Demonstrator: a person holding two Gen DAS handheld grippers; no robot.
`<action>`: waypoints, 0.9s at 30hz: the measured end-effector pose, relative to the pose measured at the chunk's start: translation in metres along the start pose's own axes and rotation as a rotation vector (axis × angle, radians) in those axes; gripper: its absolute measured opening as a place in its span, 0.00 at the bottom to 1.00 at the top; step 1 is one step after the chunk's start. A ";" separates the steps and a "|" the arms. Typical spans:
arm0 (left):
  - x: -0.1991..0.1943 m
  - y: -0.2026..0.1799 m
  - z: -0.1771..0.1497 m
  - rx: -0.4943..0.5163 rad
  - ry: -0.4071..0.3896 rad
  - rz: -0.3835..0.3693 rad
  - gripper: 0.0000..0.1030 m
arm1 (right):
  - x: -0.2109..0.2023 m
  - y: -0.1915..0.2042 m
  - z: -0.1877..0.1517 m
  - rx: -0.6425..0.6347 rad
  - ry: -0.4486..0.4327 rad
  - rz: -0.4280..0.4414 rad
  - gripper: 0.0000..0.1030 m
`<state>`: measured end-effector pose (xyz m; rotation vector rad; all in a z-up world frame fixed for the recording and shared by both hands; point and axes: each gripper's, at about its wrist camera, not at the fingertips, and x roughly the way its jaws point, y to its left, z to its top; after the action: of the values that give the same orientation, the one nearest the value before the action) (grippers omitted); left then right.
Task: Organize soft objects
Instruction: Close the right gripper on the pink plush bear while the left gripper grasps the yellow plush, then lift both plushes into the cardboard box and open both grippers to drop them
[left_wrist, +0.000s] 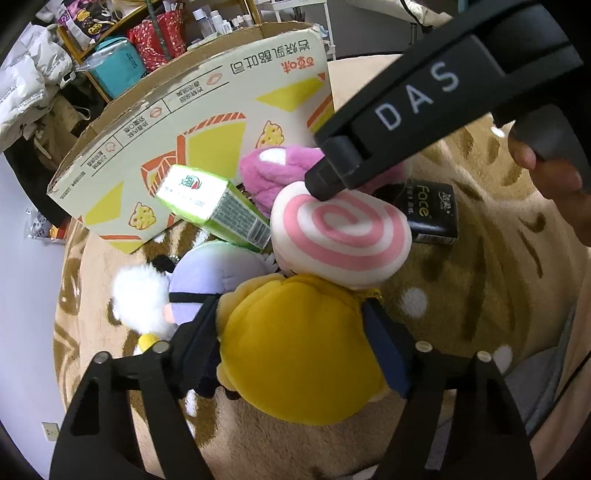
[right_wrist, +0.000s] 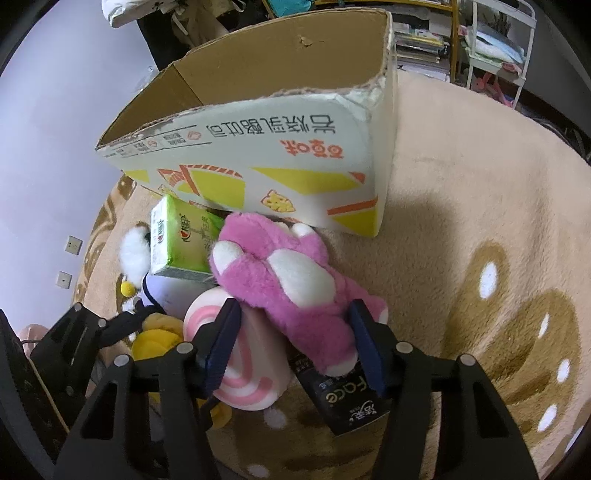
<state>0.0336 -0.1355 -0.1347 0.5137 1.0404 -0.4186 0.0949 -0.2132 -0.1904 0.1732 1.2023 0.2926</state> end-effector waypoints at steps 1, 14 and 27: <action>-0.001 0.001 0.000 -0.001 -0.002 -0.001 0.70 | -0.001 -0.001 0.000 0.003 -0.002 0.004 0.61; -0.012 0.030 -0.004 -0.145 -0.011 -0.081 0.44 | -0.012 -0.013 -0.005 0.003 -0.012 0.004 0.30; -0.003 0.029 -0.004 -0.137 0.018 -0.117 0.51 | 0.013 0.009 -0.004 -0.032 0.011 -0.050 0.40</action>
<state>0.0456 -0.1090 -0.1282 0.3361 1.1114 -0.4436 0.0937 -0.2012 -0.2007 0.1141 1.2102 0.2693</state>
